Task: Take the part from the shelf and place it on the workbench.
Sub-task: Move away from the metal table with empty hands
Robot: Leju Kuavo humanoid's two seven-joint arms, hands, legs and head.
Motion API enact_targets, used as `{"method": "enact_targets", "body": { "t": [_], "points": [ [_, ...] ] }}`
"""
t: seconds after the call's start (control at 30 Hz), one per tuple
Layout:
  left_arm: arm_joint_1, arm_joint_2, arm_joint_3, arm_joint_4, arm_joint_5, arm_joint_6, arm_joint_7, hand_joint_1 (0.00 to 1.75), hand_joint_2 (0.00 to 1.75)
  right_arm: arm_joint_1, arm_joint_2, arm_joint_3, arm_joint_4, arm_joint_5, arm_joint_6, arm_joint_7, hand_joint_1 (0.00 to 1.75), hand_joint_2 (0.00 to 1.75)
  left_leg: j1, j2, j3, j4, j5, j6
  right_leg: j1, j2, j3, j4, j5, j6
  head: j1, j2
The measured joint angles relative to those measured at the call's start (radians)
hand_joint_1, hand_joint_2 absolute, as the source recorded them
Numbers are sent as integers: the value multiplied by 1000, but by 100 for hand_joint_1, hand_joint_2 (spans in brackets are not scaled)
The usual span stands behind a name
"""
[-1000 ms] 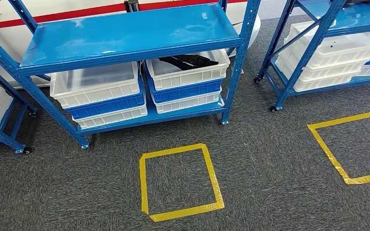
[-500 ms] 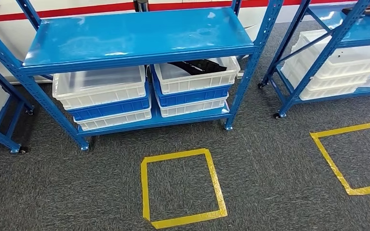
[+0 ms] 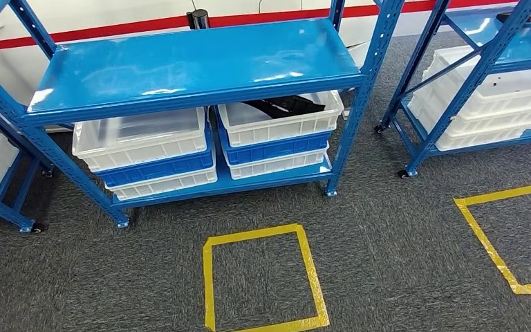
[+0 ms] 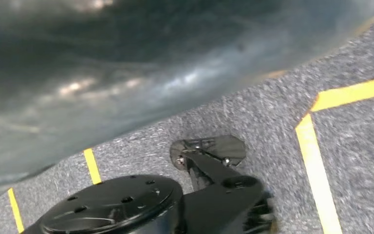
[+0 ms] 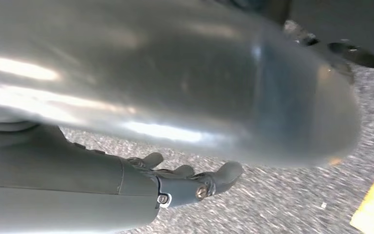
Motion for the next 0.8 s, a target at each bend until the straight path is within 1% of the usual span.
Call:
{"method": "enact_targets", "body": {
  "t": [0.03,0.07,0.1,0.13,0.17,0.2,0.23,0.27,0.3,0.33,0.37,0.4,0.43,0.47,0.53,0.57,0.6,0.63,0.67,0.7,0.73,0.77,0.8],
  "points": [
    [0,0,0,0,0,0,1,0,0,0,0,0,0,0,0,0,0,0,2,1,-37,50,-19,-3,0,1,6,0,-6,-1,0,0],
    [1,0,0,0,-1,0,2,0,0,0,1,0,0,0,0,0,0,0,5,2,-63,74,-26,-6,0,2,14,0,-12,-1,0,0],
    [2,0,0,0,-1,0,2,0,0,2,1,0,0,0,0,0,0,0,7,3,-73,64,-15,-8,-1,3,24,0,-20,1,0,0],
    [3,0,0,0,-1,0,3,0,0,4,1,0,0,0,0,0,0,0,10,5,-67,21,18,-9,-2,4,36,0,-29,4,0,0],
    [3,0,0,0,-1,0,4,0,0,5,1,0,0,1,0,0,0,0,13,8,-50,-42,66,-9,-3,4,48,0,-38,8,0,0],
    [4,1,0,0,-1,0,4,0,0,5,1,0,0,1,0,0,0,0,12,10,-34,-101,103,-8,-2,4,60,1,-48,13,-1,0],
    [4,1,0,0,-2,0,5,0,0,4,1,0,0,2,1,0,0,0,11,12,-21,-144,126,-4,0,4,66,1,-56,19,-2,0],
    [3,1,0,0,-2,0,5,0,0,2,1,-1,0,2,1,0,0,0,8,13,-14,-167,137,3,1,4,70,-1,-62,27,-2,0],
    [2,1,0,0,-2,1,6,0,0,0,1,-1,0,2,1,1,0,0,6,13,-13,-173,132,11,3,3,76,1,-65,35,-4,0],
    [2,1,0,0,-3,2,6,0,0,-2,1,-1,0,2,1,1,0,0,5,12,-5,-175,132,20,4,3,80,0,-67,42,-4,0],
    [3,1,0,0,-3,3,6,0,0,-3,1,-2,0,2,1,1,0,0,5,11,3,-179,136,29,3,3,85,5,-70,48,-3,0],
    [3,1,0,0,-3,3,6,0,0,-3,1,-2,0,2,1,1,0,0,6,10,12,-182,135,36,3,3,79,27,-74,51,-3,0],
    [3,1,0,0,-3,3,6,0,0,-4,1,-3,0,2,1,1,0,0,6,9,21,-184,134,42,3,3,57,64,-82,52,0,0],
    [3,1,0,0,-3,3,6,0,0,-4,1,-5,0,2,1,1,0,0,7,8,26,-185,132,47,2,3,20,119,-95,51,1,0],
    [1,1,0,0,-3,3,6,0,0,-5,2,-7,0,2,1,1,0,0,4,6,32,-186,122,53,2,3,-68,233,-130,47,4,0],
    [1,1,0,0,-3,3,6,0,0,-4,2,-8,0,2,1,1,0,0,3,4,37,-186,115,55,2,3,-99,261,-142,47,5,0],
    [1,1,0,0,-4,3,6,0,0,-2,2,-9,1,2,1,1,0,0,2,1,44,-186,108,55,2,3,-117,258,-140,51,6,0],
    [2,1,0,0,-4,3,6,0,0,0,2,-10,1,2,1,1,0,0,2,-2,53,-186,100,53,1,3,-118,224,-119,59,6,0],
    [2,1,0,0,-6,3,6,0,0,2,2,-12,1,2,1,0,0,0,2,-4,63,-186,92,51,0,3,-107,166,-82,68,6,0],
    [2,0,0,0,-6,3,6,0,0,4,2,-13,1,2,1,0,0,0,1,-6,71,-185,84,47,0,1,-94,108,-40,73,7,0],
    [3,1,0,0,-8,3,7,0,0,4,2,-14,1,3,1,0,0,0,0,-7,78,-186,76,42,1,-1,-83,63,-16,68,7,0],
    [2,0,0,0,-8,4,8,0,0,3,3,-15,2,4,1,0,0,0,-1,-7,82,-187,68,35,5,-2,-73,36,-1,59,7,0],
    [2,1,0,0,-9,4,10,0,0,2,3,-15,2,5,1,0,0,0,-3,-6,86,-187,64,28,7,-4,-71,27,2,46,6,0]
  ]
}}
